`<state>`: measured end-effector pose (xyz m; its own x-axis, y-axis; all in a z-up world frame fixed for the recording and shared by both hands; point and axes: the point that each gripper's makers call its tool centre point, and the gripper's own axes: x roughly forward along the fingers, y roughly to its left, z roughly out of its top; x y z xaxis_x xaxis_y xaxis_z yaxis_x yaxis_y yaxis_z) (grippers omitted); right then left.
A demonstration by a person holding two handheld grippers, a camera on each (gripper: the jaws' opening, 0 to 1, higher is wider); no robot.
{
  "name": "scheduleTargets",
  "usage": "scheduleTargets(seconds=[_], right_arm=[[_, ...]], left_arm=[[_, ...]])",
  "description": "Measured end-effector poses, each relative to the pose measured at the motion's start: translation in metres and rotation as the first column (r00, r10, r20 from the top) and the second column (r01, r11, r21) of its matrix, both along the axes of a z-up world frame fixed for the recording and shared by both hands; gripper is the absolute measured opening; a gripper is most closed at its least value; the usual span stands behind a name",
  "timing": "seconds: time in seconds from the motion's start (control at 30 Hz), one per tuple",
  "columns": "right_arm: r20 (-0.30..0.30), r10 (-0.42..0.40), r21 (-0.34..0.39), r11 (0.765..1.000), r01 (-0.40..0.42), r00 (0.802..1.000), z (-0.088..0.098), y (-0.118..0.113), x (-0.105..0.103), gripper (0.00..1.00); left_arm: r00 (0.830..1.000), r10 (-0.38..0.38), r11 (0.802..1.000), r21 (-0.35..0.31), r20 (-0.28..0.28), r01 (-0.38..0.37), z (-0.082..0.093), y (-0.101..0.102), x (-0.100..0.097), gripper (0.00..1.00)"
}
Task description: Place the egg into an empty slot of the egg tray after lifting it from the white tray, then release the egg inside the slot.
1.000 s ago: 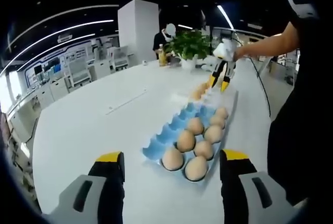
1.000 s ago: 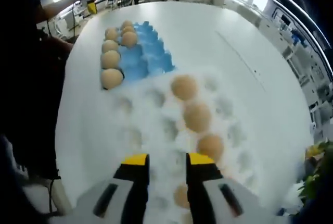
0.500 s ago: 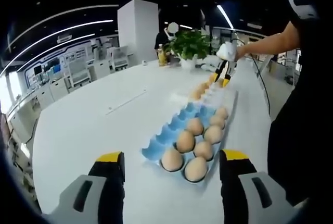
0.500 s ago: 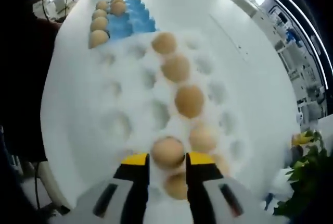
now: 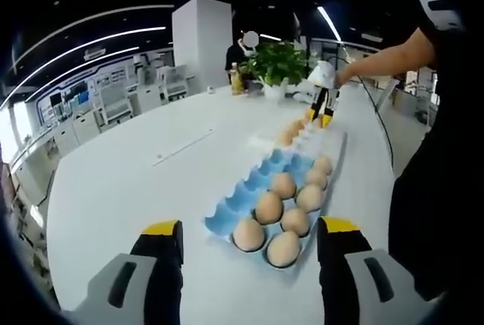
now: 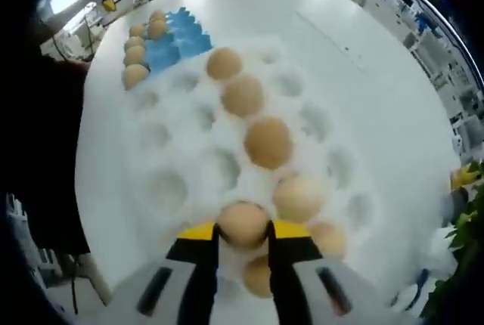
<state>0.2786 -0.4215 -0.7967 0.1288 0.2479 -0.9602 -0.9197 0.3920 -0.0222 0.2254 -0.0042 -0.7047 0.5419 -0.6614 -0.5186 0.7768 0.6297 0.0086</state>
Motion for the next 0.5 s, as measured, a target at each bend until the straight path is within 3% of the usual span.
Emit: scheduleTargets(seconds=[0.03, 0.27, 0.37, 0.4, 0.5], right_arm=[[0.027, 0.018, -0.013, 1.0, -0.018, 0.999, 0.001, 0.0, 0.0, 0.25], [0.067, -0.005, 0.002, 1.0, 0.005, 0.998, 0.017, -0.001, 0.0, 0.22], [0.062, 0.034, -0.037, 0.999, -0.032, 0.997, 0.008, 0.0, 0.002, 0.23], [0.053, 0.072, -0.081, 0.994, -0.067, 0.996, 0.0, -0.002, 0.002, 0.24], [0.007, 0.098, -0.082, 0.992, -0.097, 0.995, 0.0, 0.002, 0.002, 0.25]], left_arm=[[1.0, -0.001, 1.0, -0.001, 0.0, 0.001, 0.0, 0.0, 0.0, 0.73], [1.0, -0.005, 1.0, 0.002, 0.004, 0.005, 0.0, 0.002, 0.0, 0.72], [1.0, -0.008, 1.0, 0.011, -0.003, 0.008, -0.002, 0.003, -0.001, 0.71], [1.0, -0.011, 1.0, 0.011, -0.001, 0.011, -0.002, 0.002, -0.002, 0.71], [1.0, -0.015, 1.0, 0.007, 0.001, 0.015, 0.001, 0.003, -0.003, 0.71]])
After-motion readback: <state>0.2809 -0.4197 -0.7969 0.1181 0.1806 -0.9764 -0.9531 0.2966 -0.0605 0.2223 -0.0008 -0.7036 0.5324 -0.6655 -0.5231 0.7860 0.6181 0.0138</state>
